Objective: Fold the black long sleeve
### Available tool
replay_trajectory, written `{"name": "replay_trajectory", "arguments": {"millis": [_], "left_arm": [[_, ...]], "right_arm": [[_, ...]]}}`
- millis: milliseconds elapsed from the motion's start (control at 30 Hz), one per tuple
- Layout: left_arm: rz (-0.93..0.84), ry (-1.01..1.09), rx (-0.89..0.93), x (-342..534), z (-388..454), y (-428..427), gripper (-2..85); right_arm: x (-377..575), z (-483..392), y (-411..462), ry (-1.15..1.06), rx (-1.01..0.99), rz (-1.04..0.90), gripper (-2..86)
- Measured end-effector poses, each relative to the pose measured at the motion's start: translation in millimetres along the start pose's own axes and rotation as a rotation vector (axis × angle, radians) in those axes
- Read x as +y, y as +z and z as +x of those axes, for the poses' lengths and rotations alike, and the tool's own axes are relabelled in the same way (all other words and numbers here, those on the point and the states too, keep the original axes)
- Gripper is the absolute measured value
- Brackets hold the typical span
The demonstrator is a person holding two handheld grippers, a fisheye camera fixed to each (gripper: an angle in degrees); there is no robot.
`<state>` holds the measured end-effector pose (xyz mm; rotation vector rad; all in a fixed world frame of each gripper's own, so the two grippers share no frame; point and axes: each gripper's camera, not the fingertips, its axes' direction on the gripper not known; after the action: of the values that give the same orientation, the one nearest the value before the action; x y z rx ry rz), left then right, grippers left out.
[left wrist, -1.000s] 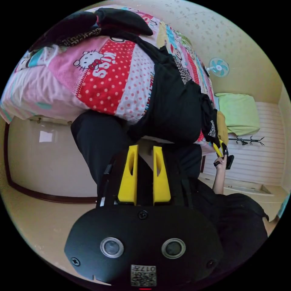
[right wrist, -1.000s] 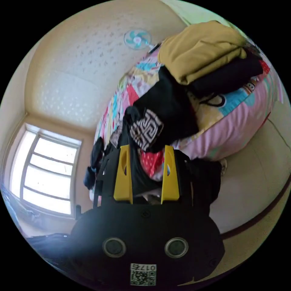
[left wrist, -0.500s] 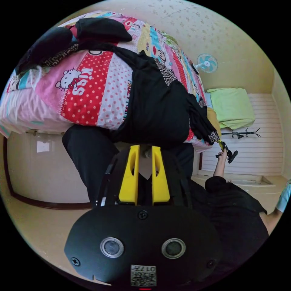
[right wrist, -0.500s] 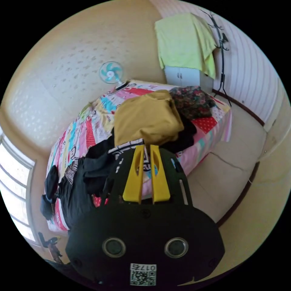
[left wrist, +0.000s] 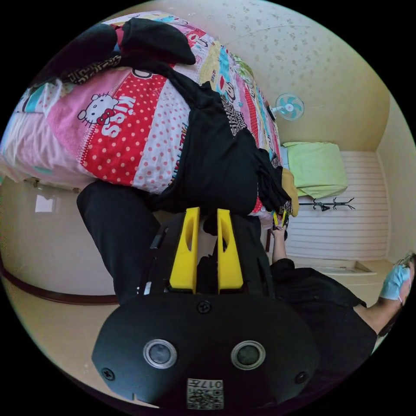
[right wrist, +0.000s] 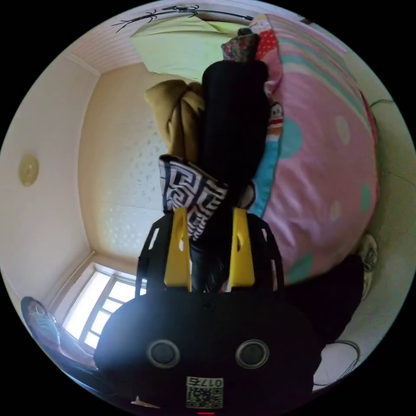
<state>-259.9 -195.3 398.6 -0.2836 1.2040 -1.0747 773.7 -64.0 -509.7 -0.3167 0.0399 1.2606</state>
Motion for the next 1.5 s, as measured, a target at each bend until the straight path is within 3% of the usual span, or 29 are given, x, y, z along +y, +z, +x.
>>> {"name": "replay_trajectory", "arguments": {"millis": [67,133,200,267,400,467,567,733,867,933,1000,1067,1233,1400,1500], "left_arm": [[0.032,-0.032,0.005,6,-5,-8,7.3],[0.099,-0.073,0.035,18,-15,-21,7.8],[0.16,-0.109,0.038,24,-25,-30,8.5],[0.201,-0.143,0.06,25,-35,-38,9.2],[0.312,-0.164,0.153,8,-53,-55,10.1],[0.363,-0.184,0.154,-4,-60,-60,10.9],[0.46,-0.234,0.122,-28,-74,-73,11.9],[0.554,-0.147,-0.207,-86,-71,-100,12.1],[0.434,0.023,-0.54,-146,-55,-76,11.1],[0.273,0.07,-0.724,-179,-58,-42,5.8],[0.104,0.086,-0.769,-194,-62,-23,2.6],[0.045,0.093,-0.705,-193,-50,-36,1.4],[0.132,0.258,-0.054,-153,35,-145,-0.3],[0.162,0.398,0.063,-128,115,-185,0.3],[0.144,0.427,0.11,-125,145,-173,2.7]], "right_arm": [[24,-43,-6,-0.143,-0.118,0.145,3.9],[47,-108,6,-0.33,-0.014,0.178,3.0],[69,-174,45,-0.527,0.019,0.122,2.6],[103,-246,120,-0.728,-0.131,-0.035,2.6],[189,-294,256,-0.906,-0.253,-0.327,3.8],[268,-272,347,-0.953,-0.224,-0.597,6.1],[360,-201,410,-0.883,-0.128,-0.898,8.6],[434,-87,405,-0.73,-0.004,-1.061,8.9],[446,-24,383,-0.637,0.054,-1.11,9.0],[446,-10,375,-0.634,0.073,-1.1,9.2],[446,-2,371,-0.646,0.079,-1.098,9.5],[451,-1,369,-0.689,0.072,-1.111,10.2],[505,-47,376,-0.923,-0.098,-1.154,13.1],[609,-133,377,-1.252,-0.403,-1.07,16.8],[662,-165,396,-1.334,-0.488,-1.01,9.2]]}}
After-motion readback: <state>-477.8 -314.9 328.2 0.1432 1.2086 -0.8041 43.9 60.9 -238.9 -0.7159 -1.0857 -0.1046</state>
